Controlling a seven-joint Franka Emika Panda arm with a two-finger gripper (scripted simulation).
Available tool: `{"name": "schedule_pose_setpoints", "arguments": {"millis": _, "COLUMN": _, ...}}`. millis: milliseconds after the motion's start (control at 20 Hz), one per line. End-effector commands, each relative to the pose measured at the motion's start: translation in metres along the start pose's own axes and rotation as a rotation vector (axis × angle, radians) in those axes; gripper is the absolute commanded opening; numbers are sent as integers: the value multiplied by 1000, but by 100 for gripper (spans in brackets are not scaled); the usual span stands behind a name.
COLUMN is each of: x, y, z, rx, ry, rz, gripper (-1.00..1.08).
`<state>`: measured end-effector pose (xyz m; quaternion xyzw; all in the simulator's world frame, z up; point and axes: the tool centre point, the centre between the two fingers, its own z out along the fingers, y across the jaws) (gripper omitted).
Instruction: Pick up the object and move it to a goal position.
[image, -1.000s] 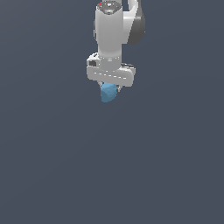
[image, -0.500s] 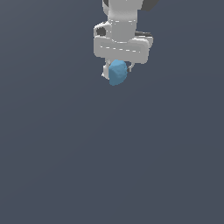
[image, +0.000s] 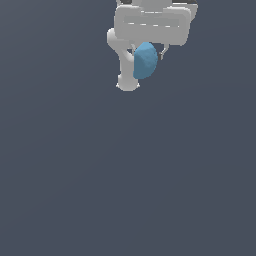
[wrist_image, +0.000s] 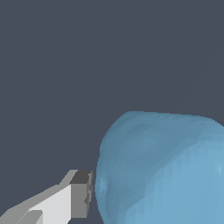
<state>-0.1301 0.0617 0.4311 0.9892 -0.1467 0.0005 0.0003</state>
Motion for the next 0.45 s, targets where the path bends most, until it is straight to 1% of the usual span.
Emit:
{"name": "schedule_pose_setpoints", "arguments": {"millis": 0, "x": -2, "y": -5, "z": -12, "rx": 0, "ry": -1, "rz": 0, "gripper": -100}}
{"name": "schedule_pose_setpoints", "arguments": {"millis": 400, "x": -2, "y": -10, "z": -26, "rx": 1, "ry": -1, "rz": 0, "gripper": -100}}
